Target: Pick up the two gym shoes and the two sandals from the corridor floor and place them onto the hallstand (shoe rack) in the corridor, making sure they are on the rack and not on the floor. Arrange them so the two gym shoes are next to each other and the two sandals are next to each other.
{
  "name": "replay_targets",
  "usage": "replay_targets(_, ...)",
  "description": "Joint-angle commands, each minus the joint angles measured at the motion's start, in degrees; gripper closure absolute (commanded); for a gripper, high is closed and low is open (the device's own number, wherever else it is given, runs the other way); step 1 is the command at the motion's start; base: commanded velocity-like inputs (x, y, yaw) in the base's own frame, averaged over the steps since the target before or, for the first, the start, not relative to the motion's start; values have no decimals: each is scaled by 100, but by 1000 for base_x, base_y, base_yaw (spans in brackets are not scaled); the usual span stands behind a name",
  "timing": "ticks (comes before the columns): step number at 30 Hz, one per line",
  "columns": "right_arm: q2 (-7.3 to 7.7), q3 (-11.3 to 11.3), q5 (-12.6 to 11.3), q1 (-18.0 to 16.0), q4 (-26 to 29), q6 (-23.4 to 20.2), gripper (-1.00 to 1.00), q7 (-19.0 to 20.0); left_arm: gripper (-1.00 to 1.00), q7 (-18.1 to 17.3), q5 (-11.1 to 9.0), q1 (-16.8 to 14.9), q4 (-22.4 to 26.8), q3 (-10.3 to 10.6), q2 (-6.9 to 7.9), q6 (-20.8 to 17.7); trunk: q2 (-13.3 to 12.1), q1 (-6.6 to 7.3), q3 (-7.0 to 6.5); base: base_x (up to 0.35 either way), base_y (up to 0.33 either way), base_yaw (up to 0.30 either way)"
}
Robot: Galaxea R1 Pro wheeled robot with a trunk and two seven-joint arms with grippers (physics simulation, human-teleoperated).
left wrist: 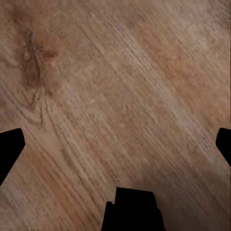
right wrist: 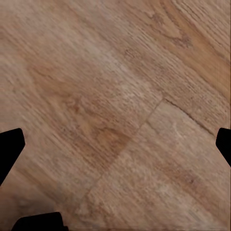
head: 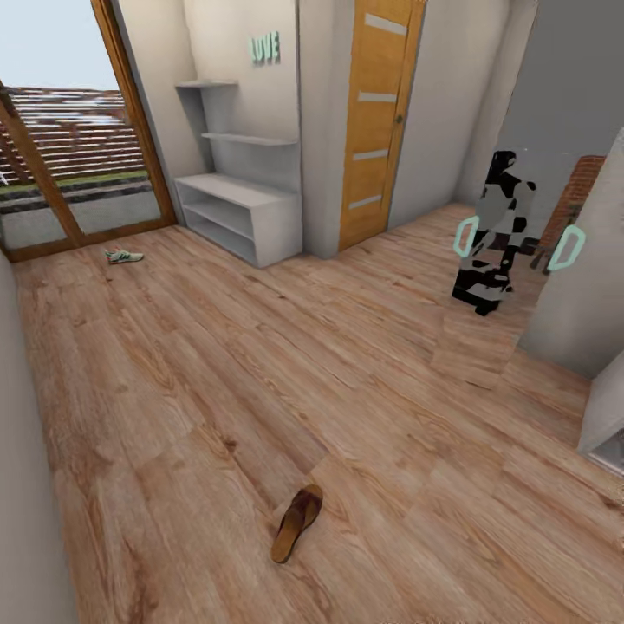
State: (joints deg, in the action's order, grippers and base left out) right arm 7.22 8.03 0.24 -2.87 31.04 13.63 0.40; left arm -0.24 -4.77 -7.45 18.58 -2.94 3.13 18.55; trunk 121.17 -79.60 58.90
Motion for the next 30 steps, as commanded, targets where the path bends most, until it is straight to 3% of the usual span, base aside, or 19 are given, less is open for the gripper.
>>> replay_targets(1, -2, 12, 3, -3, -2, 17, -100, 4, -100, -3, -50, -2, -5, 13, 0, 17, 1, 1, 1, 10, 315, -258)
replay_targets(9, -2, 11, 3, -3, -2, 17, -100, 4, -100, -3, -46, -2, -4, 13, -4, 17, 1, 1, -24, 2, 257, -258)
replay_targets(22, -2, 6, 3, -3, -2, 17, -100, 7, -100, 10, -2, -106, 113, 35, 0, -18, 1, 1, -44, 0, 30, -100)
replay_targets(26, -2, 6, 3, -3, -2, 16, -100, 17, -100, 3, 18, -442, 298, 47, -33, -77, 1, 1, -45, 0, 2, -6)
replay_targets(30, -2, -6, 3, -3, 1, 15, -100, 28, -100, -4, 27, -1085, 383, 61, -62, -173, 1, 1, -45, 0, 0, -2)
